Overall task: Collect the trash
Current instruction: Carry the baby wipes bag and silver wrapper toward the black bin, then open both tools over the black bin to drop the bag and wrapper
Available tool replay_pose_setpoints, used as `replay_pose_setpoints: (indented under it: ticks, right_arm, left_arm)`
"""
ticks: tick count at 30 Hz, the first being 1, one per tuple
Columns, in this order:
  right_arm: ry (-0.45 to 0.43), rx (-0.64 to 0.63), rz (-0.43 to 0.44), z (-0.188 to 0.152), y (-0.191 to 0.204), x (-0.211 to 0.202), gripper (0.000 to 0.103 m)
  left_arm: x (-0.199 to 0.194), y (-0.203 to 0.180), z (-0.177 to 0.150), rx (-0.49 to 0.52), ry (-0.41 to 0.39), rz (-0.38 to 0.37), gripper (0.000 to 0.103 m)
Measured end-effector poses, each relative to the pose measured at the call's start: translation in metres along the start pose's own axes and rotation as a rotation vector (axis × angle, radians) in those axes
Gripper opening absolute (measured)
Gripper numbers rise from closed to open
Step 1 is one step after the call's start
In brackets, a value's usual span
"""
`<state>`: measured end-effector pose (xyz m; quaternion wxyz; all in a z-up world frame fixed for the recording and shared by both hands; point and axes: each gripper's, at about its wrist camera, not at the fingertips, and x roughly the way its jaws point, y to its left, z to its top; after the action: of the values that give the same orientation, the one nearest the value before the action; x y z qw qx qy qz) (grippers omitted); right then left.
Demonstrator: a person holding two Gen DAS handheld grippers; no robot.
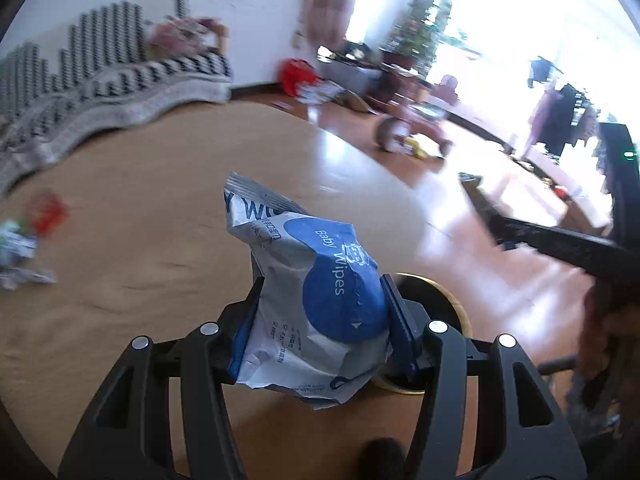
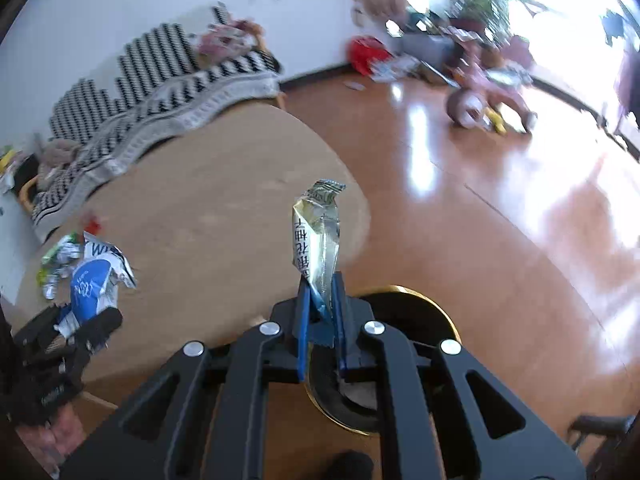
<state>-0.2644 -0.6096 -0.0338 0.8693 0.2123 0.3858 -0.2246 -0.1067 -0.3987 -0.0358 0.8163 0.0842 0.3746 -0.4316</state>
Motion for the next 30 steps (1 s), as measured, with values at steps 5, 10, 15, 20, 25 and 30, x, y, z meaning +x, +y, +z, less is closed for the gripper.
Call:
replay_pose_setpoints:
  ticks: [5, 10, 15, 20, 25, 30]
  right_arm:
    - [0.146, 0.061, -0.038, -0.021, -0.044, 0.025, 0.011]
    - [0.258, 0.1, -0.043, -0.032, -0.062, 0.049, 0.011]
    - [0.277, 0.112, -0.041, -0.03, -0.062, 0.056, 0.011]
    - [0.272, 0.12, -0.034, -0.029, -0.064, 0.054, 0.011]
    - [0.26, 0.134, -0.038, -0.025, -0.064, 0.053, 0.011]
    - [0.251, 0.159, -0.044, -0.024, -0.07, 0.052, 0.034]
  left_arm:
    - [0.054, -0.068, -0.019, 0.055, 0.093, -0.104, 0.055]
    - [0.093, -0.097, -0.037, 0.05, 0.189, -0.156, 0.055]
    - [0.112, -0.107, -0.04, 0.058, 0.217, -0.158, 0.055]
    - [0.119, -0.104, -0.038, 0.065, 0.228, -0.162, 0.055]
    - [0.127, -0.108, -0.033, 0.074, 0.236, -0.173, 0.058]
    - [0.124, -0.11, -0.03, 0.071, 0.225, -0.17, 0.077]
